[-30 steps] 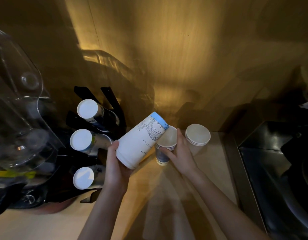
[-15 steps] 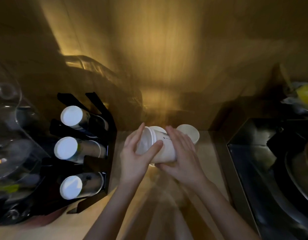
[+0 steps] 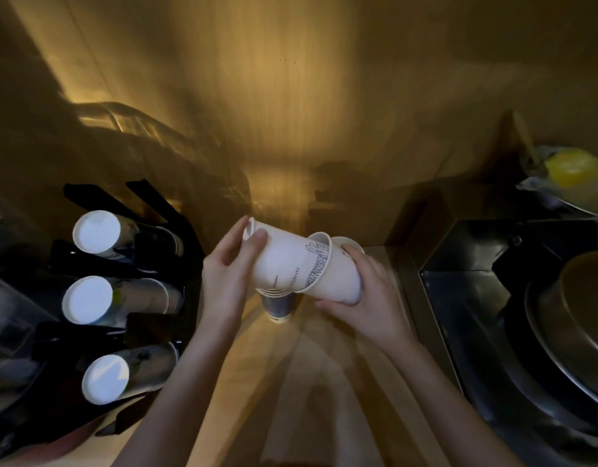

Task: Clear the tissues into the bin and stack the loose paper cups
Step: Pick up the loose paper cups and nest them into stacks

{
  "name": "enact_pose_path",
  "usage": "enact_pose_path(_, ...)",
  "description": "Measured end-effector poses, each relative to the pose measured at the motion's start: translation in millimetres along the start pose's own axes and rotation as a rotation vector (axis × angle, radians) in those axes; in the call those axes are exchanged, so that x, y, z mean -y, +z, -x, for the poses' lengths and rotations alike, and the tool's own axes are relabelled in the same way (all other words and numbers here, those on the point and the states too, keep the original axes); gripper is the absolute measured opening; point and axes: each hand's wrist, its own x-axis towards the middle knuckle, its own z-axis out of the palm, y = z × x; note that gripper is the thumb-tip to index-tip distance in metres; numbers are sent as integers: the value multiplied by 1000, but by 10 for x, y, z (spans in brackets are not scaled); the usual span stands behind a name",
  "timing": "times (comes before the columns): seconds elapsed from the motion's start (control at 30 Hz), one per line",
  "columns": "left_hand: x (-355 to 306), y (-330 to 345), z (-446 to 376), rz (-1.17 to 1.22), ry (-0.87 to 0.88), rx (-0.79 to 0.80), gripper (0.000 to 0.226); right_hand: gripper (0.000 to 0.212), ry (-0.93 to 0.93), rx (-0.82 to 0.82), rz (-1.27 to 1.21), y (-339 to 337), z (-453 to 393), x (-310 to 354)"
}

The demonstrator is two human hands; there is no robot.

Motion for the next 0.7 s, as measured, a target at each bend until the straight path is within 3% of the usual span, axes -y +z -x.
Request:
enact_pose_path(0.2,-94,330,-23,-259,170,149,72,87,-55,14,-43,-89,-198,124)
enact_pose_path(0.4,-406,768,-264,-529,490,226,67,87,48,-126,-255,-172,-532,139)
enact_pose_path(0.53,-446,1025,-468,-738,620,347,63,91,172,-104,-367,-113,-727,-60)
enact_pose_path(0.7,-222,1200,-634,-817,579,424,67,81,237,-23,-331,13,-819,-343)
